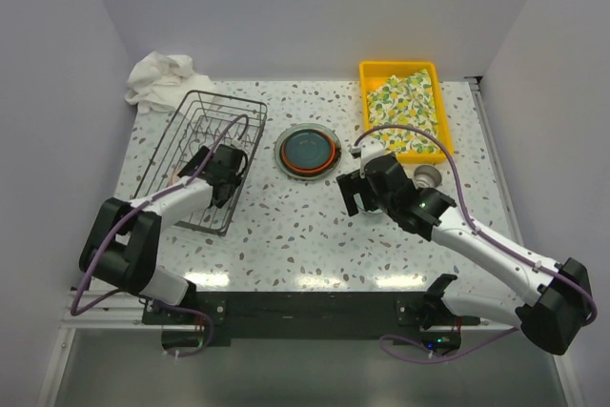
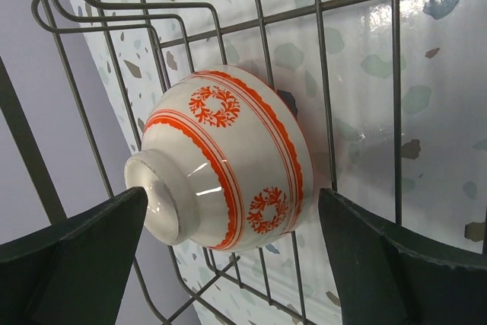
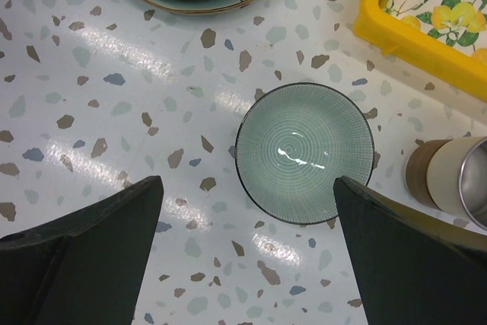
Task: Unload the mixed dishes from the dish rack
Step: Pick up the bowl from the dish rack.
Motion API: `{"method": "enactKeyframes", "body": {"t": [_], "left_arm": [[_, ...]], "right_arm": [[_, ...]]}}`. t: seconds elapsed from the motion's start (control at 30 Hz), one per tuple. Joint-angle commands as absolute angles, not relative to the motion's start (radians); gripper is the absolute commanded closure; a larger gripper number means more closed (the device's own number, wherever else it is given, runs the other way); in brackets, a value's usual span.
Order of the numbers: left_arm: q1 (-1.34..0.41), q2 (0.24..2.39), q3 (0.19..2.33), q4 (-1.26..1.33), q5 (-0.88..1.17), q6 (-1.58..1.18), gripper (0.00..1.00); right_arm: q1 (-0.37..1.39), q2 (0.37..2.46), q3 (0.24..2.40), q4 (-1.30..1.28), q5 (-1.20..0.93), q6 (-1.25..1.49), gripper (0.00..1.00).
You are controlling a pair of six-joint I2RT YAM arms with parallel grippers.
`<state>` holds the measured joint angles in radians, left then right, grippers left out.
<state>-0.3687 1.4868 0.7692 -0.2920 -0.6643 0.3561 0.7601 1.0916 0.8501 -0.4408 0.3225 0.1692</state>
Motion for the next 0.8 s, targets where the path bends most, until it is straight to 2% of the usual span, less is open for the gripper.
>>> {"method": "enactKeyframes", "body": {"t": [0.0, 0.5, 0.57, 0.67, 0.77], "left_arm": [[-0.39, 1.506, 0.746, -0.215, -0.742, 0.314, 0.0], [-0.44, 1.586, 0.726, -0.167, -0.837, 0.281, 0.02], [-0.449, 1.591, 0.724, -0.163, -0.844, 0.278, 0.04], [-0.462, 1.586, 0.724, -0.163, -0.859, 0.276, 0.15], [-0.477, 1.569, 0.726, -0.164, -0.867, 0.273, 0.22]], "right_arm": [[0.759, 1.094, 0.845, -0.416, 0.316, 0.16, 0.01], [0.758, 1.106, 0.848, -0.419, 0.305, 0.158, 0.02], [0.758, 1.108, 0.85, -0.417, 0.302, 0.16, 0.02], [0.758, 1.108, 0.85, -0.419, 0.301, 0.16, 0.02], [0.758, 1.104, 0.85, -0.417, 0.301, 0.16, 0.02]]}}
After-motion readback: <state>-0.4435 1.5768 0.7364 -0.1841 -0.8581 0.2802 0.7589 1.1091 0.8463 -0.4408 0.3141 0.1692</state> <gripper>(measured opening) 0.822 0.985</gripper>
